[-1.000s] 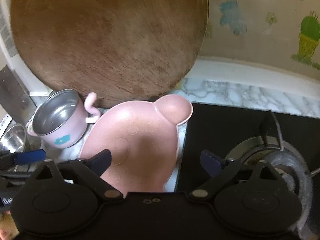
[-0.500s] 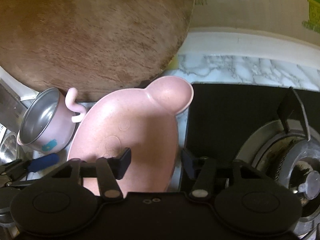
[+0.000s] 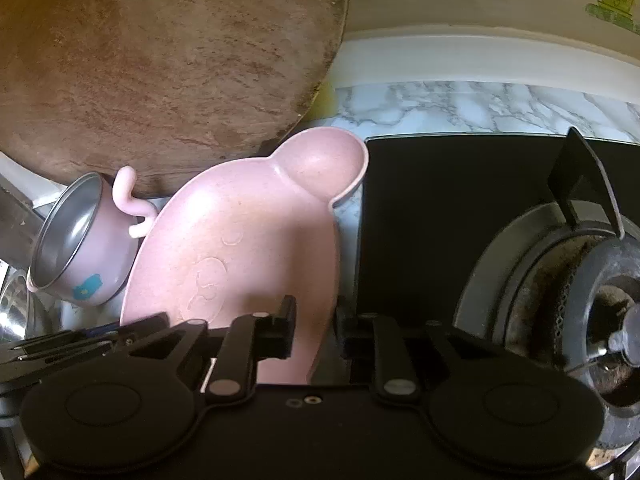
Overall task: Organize plates and bowls
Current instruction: 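Close both grippers on the rim of the pink bear-shaped plate, then lift the pink plate and carry it over the stacked white plates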
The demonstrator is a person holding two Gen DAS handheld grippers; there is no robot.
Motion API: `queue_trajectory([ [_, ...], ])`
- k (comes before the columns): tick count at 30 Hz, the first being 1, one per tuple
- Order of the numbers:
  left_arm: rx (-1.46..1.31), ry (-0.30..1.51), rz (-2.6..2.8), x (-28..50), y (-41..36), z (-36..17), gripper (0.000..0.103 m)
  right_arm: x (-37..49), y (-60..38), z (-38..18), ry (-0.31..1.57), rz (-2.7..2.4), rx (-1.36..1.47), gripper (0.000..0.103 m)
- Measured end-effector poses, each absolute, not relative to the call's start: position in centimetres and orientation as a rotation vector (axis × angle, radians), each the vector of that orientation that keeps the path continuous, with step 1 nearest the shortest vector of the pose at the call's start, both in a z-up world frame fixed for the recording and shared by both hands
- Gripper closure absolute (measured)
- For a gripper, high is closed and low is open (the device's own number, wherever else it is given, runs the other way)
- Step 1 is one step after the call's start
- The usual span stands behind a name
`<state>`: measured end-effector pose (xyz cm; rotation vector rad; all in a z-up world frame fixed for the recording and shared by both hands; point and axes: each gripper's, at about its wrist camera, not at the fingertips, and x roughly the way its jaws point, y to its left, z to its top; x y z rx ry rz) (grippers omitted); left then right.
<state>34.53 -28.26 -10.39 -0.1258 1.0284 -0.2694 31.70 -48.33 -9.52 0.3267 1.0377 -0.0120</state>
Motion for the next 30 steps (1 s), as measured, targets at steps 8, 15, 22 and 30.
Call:
queue_trajectory([
  [8,-0.128,1.018,-0.289,32.4,-27.0,-9.9,0.088,30.1,-47.7,-8.3,1.001,-0.011,0.299,0.091],
  [15,-0.121,0.991,-0.296,29.7,-25.6,-7.7,0.088,28.0,-46.4,-6.8,0.991,0.029,0.285,0.092],
  [22,-0.142,0.954,-0.304,26.1,-23.8,-4.7,0.088,24.8,-44.9,-3.7,0.942,0.056,0.276,0.092],
  [30,-0.152,0.869,-0.31,20.3,-19.8,-0.4,0.088,20.0,-41.8,0.9,0.856,0.078,0.276,0.092],
])
